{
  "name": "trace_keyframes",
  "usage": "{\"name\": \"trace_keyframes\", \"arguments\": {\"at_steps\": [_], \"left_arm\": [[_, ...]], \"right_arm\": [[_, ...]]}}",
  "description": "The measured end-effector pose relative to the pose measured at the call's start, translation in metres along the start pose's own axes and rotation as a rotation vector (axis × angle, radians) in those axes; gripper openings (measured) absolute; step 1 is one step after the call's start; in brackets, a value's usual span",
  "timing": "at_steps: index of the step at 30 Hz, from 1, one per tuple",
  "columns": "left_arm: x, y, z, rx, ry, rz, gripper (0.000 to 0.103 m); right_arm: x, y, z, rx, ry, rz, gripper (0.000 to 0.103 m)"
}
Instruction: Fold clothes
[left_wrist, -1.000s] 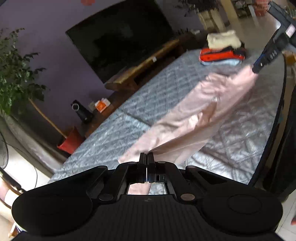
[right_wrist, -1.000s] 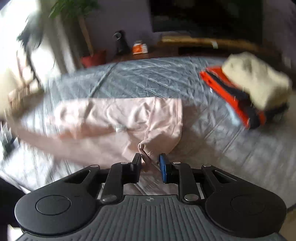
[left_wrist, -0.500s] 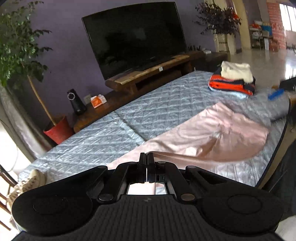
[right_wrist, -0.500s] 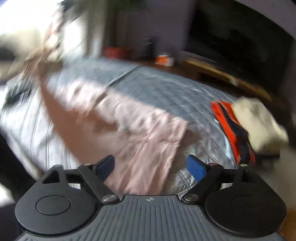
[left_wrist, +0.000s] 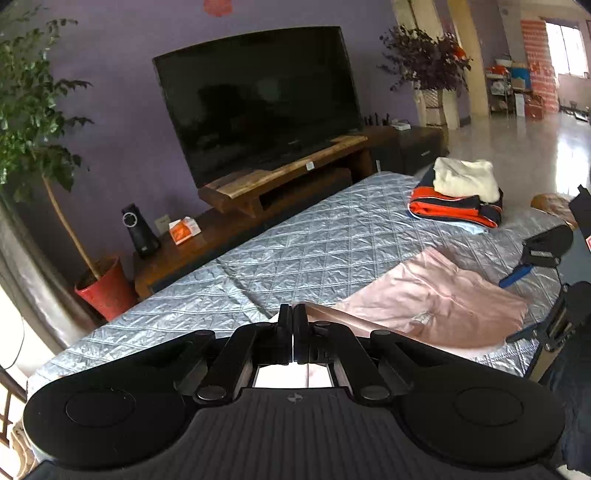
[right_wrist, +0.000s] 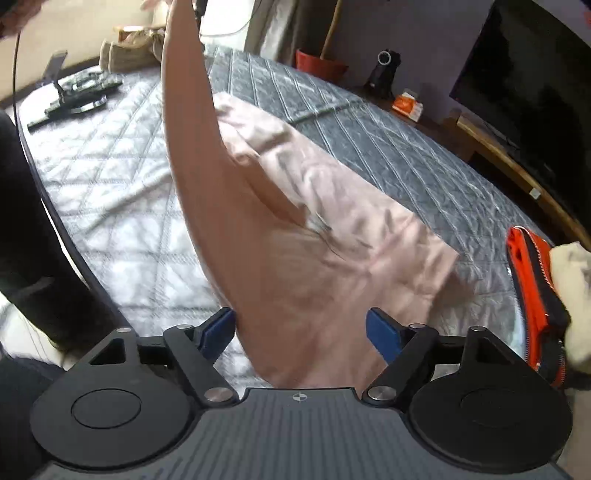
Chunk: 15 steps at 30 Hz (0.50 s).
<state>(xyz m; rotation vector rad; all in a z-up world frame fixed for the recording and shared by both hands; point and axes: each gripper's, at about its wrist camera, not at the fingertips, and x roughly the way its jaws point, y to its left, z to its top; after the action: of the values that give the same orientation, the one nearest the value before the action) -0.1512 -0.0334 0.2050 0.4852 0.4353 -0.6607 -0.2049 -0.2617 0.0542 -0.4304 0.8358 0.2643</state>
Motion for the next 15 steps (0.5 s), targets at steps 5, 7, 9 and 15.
{"name": "trace_keyframes", "arguments": {"at_steps": [5, 7, 9, 15], "left_arm": [[0.007, 0.009, 0.014, -0.043, -0.008, -0.011, 0.0], [0.009, 0.013, 0.023, -0.069, -0.018, -0.022, 0.0], [0.01, 0.013, 0.031, -0.081, -0.03, -0.033, 0.0], [0.01, 0.008, 0.045, -0.078, -0.05, -0.043, 0.0]], "right_arm": [[-0.005, 0.009, -0.008, -0.159, -0.017, -0.012, 0.077], [-0.005, 0.013, -0.013, -0.193, -0.018, -0.011, 0.076], [-0.004, 0.016, -0.021, -0.195, -0.022, -0.039, 0.075], [0.002, 0.013, -0.039, -0.165, -0.001, -0.186, 0.048]]}}
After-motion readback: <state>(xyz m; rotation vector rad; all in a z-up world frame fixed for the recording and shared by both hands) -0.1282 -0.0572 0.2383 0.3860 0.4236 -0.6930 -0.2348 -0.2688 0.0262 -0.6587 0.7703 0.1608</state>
